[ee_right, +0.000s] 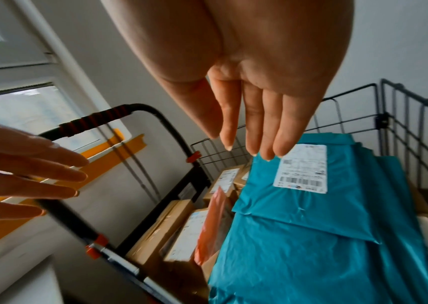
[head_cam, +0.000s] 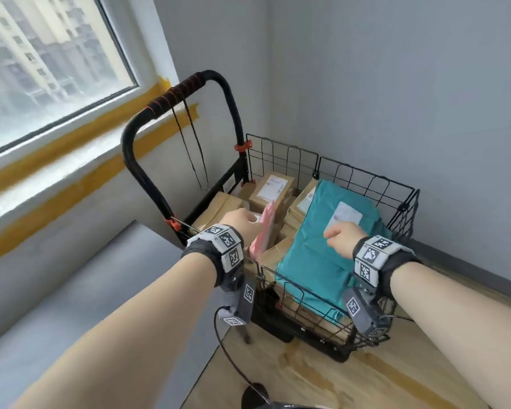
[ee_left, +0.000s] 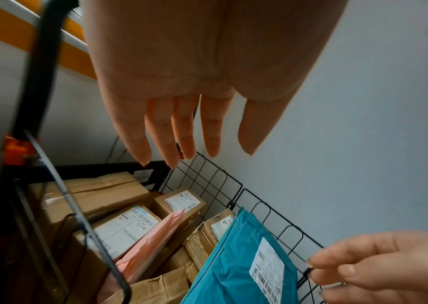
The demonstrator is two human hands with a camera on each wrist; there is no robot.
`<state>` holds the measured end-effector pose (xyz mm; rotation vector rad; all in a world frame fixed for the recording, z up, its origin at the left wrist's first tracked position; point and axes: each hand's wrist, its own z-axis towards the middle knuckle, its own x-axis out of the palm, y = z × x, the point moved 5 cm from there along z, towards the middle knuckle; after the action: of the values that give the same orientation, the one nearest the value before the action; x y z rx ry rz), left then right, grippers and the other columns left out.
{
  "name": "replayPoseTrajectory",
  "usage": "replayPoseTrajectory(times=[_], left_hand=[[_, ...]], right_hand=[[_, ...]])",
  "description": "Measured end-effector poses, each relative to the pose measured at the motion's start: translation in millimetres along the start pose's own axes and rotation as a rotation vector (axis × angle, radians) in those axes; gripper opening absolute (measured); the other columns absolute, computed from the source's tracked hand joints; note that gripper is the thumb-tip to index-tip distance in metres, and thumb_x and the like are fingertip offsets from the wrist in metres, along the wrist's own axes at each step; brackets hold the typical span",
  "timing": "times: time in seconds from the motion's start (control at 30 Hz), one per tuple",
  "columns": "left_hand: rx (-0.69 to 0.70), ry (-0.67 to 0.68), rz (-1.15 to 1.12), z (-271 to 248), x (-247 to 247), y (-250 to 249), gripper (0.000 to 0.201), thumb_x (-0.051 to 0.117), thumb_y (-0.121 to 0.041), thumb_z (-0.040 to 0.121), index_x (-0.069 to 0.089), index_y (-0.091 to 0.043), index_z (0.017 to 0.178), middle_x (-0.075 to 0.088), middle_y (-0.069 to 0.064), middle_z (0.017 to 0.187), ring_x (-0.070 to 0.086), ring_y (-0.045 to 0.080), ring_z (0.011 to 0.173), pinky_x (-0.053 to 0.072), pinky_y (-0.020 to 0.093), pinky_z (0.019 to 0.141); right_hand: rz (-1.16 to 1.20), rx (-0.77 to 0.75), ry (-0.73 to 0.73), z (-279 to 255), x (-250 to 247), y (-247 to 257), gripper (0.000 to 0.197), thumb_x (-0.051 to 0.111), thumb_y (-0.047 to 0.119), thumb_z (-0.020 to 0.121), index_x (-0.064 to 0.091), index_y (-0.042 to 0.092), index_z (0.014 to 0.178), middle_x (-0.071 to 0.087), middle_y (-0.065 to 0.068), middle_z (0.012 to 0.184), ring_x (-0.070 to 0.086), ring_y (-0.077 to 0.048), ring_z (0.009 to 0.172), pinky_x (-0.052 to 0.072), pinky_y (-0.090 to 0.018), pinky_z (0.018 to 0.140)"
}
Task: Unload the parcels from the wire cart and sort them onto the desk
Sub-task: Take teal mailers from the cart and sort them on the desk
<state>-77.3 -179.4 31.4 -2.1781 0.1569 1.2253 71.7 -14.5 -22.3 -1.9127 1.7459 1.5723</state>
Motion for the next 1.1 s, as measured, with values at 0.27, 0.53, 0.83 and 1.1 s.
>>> replayPoseTrajectory(times=[0.27,0.53,0.83,1.1], left_hand=[[0.041,0.205,0.138,90,38,-23,0.038,0.051,-0.031,0.093,0.059,-0.013,0.125,0.06,0.008,0.12,0.056,0.025,0.111,0.047,0.034,0.093],[0.068,0.376,0.2,153,104,-50,0.041,0.047,-0.035,0.095,0.055,-0.015,0.131,0.053,0.005,0.136,0.051,0.023,0.121,0.038,0.028,0.101],[-0.135,0.369,0.282,212,139,-23,0.046,0.049,-0.03,0.094,0.048,-0.01,0.135,0.059,0.016,0.118,0.057,0.029,0.095,0.046,0.029,0.081],[-0.378,0.466,0.263,228,152,20,0.039,0.043,-0.023,0.096,0.051,-0.002,0.129,0.06,0.018,0.114,0.058,0.03,0.103,0.047,0.04,0.094]], right_hand=[[0.09,0.283,-0.005,43,-6,-59,0.035,0.056,0.016,0.09,0.062,-0.01,0.112,0.06,-0.025,0.12,0.058,-0.027,0.094,0.047,-0.036,0.09],[0.31,0.537,0.017,104,-3,-124,0.04,0.06,0.022,0.088,0.055,-0.005,0.117,0.055,-0.022,0.114,0.056,-0.032,0.106,0.047,-0.039,0.096],[0.635,0.76,-0.038,153,22,-155,0.045,0.078,0.024,0.075,0.047,0.001,0.098,0.048,-0.012,0.099,0.054,-0.023,0.074,0.056,-0.041,0.081],[0.493,0.783,-0.213,169,25,-170,0.079,0.088,0.045,0.051,0.057,-0.002,0.105,0.066,-0.017,0.106,0.063,-0.029,0.087,0.055,-0.038,0.074]])
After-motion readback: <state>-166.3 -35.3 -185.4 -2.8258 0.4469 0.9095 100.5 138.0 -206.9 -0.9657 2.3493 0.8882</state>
